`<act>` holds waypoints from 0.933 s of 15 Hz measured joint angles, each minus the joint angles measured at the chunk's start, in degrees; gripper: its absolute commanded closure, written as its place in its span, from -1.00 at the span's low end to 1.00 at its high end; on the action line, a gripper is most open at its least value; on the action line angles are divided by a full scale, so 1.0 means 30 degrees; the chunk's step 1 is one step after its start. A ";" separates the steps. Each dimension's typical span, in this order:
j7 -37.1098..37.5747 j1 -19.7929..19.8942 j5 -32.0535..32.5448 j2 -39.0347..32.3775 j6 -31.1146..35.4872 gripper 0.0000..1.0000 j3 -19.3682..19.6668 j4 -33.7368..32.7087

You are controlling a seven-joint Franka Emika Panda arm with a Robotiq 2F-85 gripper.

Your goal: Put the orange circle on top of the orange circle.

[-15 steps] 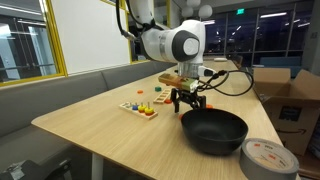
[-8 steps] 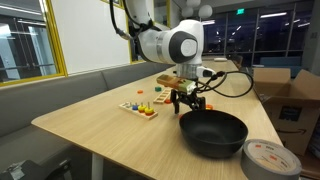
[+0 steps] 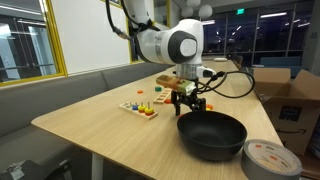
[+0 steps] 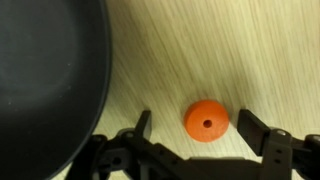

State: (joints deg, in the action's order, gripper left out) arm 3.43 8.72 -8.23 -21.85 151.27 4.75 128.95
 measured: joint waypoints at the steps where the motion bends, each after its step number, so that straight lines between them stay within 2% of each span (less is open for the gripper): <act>1: 0.0017 -0.0005 0.0044 0.0076 0.0004 0.00 0.0105 0.0060; 5: 0.0139 -0.0061 0.0073 0.0446 0.0005 0.58 0.0281 0.0287; 14: 0.0731 -0.0426 0.0851 0.0915 0.0017 0.53 0.0679 0.0832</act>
State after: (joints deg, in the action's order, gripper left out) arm 5.62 7.44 -5.68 -19.11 151.32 6.79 131.45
